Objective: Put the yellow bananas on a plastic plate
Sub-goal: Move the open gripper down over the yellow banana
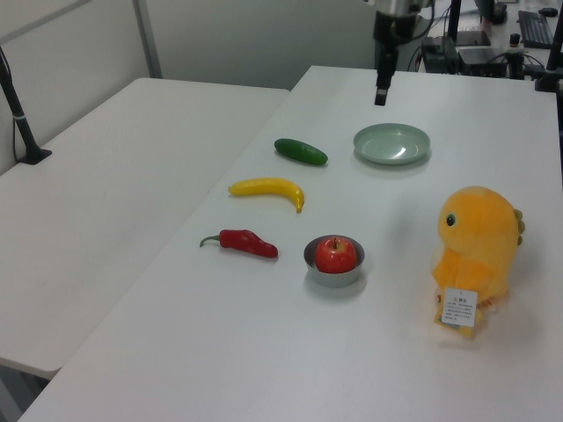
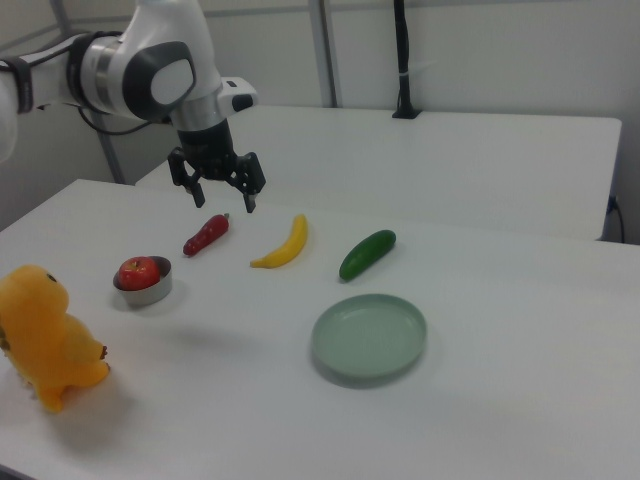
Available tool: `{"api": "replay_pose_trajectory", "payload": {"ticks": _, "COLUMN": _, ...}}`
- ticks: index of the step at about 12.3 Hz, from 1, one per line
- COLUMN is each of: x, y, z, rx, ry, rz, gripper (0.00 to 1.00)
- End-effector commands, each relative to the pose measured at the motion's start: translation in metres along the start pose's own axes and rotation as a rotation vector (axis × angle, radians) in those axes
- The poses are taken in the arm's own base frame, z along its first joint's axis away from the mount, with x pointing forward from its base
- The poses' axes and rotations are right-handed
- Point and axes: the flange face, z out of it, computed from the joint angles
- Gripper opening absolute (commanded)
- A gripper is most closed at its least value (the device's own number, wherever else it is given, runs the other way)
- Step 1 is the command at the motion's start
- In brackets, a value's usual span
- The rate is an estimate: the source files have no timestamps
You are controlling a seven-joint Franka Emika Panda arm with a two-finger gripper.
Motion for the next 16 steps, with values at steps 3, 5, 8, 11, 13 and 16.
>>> {"api": "replay_pose_trajectory", "payload": {"ticks": 3, "x": 0.056, "y": 0.0, "z": 0.019, "rx": -0.018, "ry": 0.087, "rz": 0.043, "gripper": 1.0}}
{"api": "replay_pose_trajectory", "payload": {"ticks": 5, "x": 0.074, "y": -0.001, "z": 0.026, "rx": -0.031, "ry": 0.148, "rz": 0.072, "gripper": 1.0}}
{"api": "replay_pose_trajectory", "payload": {"ticks": 8, "x": 0.099, "y": 0.004, "z": 0.063, "rx": -0.054, "ry": 0.27, "rz": 0.118, "gripper": 1.0}}
{"api": "replay_pose_trajectory", "payload": {"ticks": 11, "x": 0.113, "y": 0.008, "z": 0.105, "rx": -0.065, "ry": 0.335, "rz": 0.154, "gripper": 1.0}}
{"api": "replay_pose_trajectory", "payload": {"ticks": 13, "x": 0.118, "y": 0.008, "z": 0.123, "rx": -0.069, "ry": 0.362, "rz": 0.155, "gripper": 1.0}}
{"api": "replay_pose_trajectory", "payload": {"ticks": 16, "x": 0.126, "y": -0.004, "z": 0.171, "rx": -0.075, "ry": 0.395, "rz": 0.141, "gripper": 1.0}}
